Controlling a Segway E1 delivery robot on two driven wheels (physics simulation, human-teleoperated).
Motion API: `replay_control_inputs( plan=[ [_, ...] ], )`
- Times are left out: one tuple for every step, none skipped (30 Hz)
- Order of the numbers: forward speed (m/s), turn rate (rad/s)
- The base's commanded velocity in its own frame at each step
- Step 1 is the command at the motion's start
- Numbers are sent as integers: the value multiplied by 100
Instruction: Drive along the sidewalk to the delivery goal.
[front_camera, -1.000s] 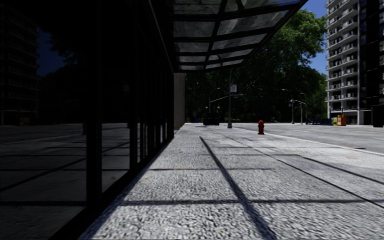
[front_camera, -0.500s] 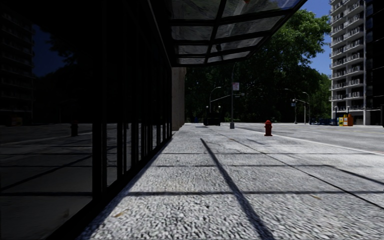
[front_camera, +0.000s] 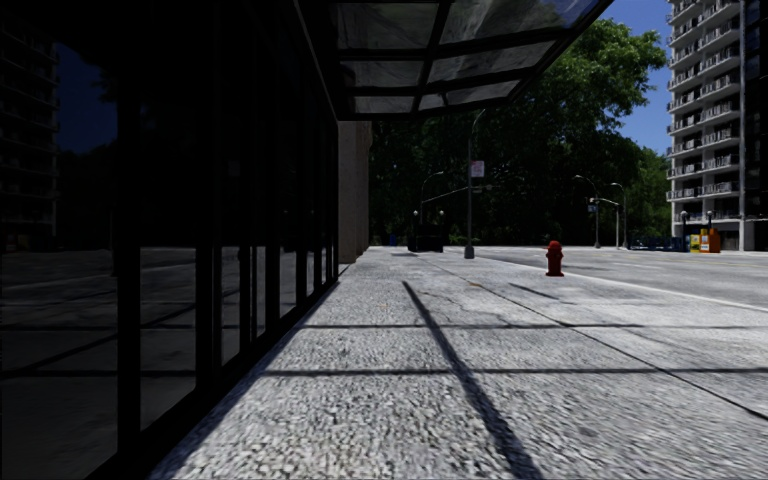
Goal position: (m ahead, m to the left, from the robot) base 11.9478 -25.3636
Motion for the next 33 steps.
replay_control_inputs(
  plan=[
    [200, 0],
    [200, 0],
    [200, 0],
    [200, 0],
    [200, 0],
    [200, 0],
    [200, 0],
    [200, 0],
    [200, 0],
    [200, 0],
    [200, 0],
    [200, 0],
    [200, 0],
    [200, 0],
    [200, 0],
    [200, 0],
    [200, 0],
    [200, 0],
    [200, 0],
    [200, 0],
    [200, 0],
    [200, 0],
    [200, 0],
    [200, 0],
    [200, 0],
    [200, 0],
    [200, 0],
    [200, 0],
    [200, 0],
    [200, 0],
    [200, 0],
    [200, 0],
    [200, 0]
  ],
)
